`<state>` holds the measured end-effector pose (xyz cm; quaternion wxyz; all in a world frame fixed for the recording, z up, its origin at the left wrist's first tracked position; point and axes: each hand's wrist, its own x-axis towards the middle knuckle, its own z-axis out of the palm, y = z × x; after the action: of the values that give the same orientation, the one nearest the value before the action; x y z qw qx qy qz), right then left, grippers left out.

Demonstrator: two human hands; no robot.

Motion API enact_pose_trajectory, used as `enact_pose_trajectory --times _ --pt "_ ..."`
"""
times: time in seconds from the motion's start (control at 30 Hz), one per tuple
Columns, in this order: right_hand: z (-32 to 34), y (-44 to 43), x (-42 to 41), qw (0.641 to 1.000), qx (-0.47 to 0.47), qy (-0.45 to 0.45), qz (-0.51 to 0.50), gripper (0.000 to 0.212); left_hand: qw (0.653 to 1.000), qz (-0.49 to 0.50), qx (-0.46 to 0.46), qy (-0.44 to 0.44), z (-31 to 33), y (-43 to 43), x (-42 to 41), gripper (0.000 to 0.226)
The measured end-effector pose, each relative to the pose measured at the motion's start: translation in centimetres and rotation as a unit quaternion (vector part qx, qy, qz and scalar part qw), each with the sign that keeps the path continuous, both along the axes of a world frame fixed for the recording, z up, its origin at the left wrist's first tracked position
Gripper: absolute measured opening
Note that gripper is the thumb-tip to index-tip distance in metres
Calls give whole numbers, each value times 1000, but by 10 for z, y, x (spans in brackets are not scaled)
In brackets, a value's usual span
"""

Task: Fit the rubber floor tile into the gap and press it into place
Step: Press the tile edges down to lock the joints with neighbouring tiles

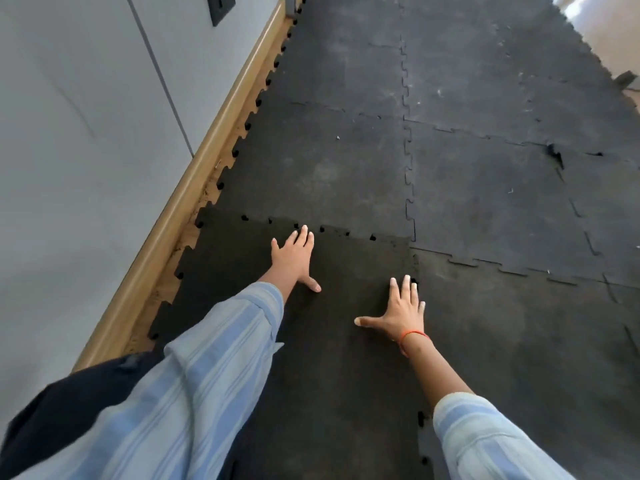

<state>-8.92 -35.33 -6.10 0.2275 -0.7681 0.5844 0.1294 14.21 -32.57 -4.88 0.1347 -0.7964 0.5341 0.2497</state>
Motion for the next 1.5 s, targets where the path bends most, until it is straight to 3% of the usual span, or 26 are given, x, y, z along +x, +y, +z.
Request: enact_pose_trajectory --times 0.07,0.13,0.2,0.3,0.5,0.63,0.73,0.9,1.03,1.33,1.5 --pt "-1 -26 7 998 -9 -56 -1 115 1000 5 15 -19 -2 -8 5 139" --pt "-2 -41 20 998 18 -64 -8 119 999 20 28 -37 -6 -14 9 146" --pt "0 -48 35 999 31 -14 -7 125 997 35 35 -51 -9 -16 11 150" --pt "10 -54 49 994 28 73 71 124 995 54 61 -58 -7 -17 3 147" --pt "17 -80 45 988 44 82 126 145 990 55 99 -80 -3 -31 -6 148" --pt "15 -97 53 984 45 106 139 160 991 54 122 -34 -1 -50 -7 148" --pt "13 -98 54 982 45 117 139 162 994 60 89 6 6 -68 -12 143" --pt "11 -98 55 985 30 107 132 162 993 -106 56 0 3 -76 -14 123" --pt "7 -95 48 987 10 92 129 160 993 -106 53 11 2 -74 -15 121" --pt "-12 -96 40 986 58 68 138 157 992 -99 62 54 -18 -71 -16 124" --pt "-26 -100 35 984 70 66 151 155 994 -95 33 32 -42 -63 -19 134"
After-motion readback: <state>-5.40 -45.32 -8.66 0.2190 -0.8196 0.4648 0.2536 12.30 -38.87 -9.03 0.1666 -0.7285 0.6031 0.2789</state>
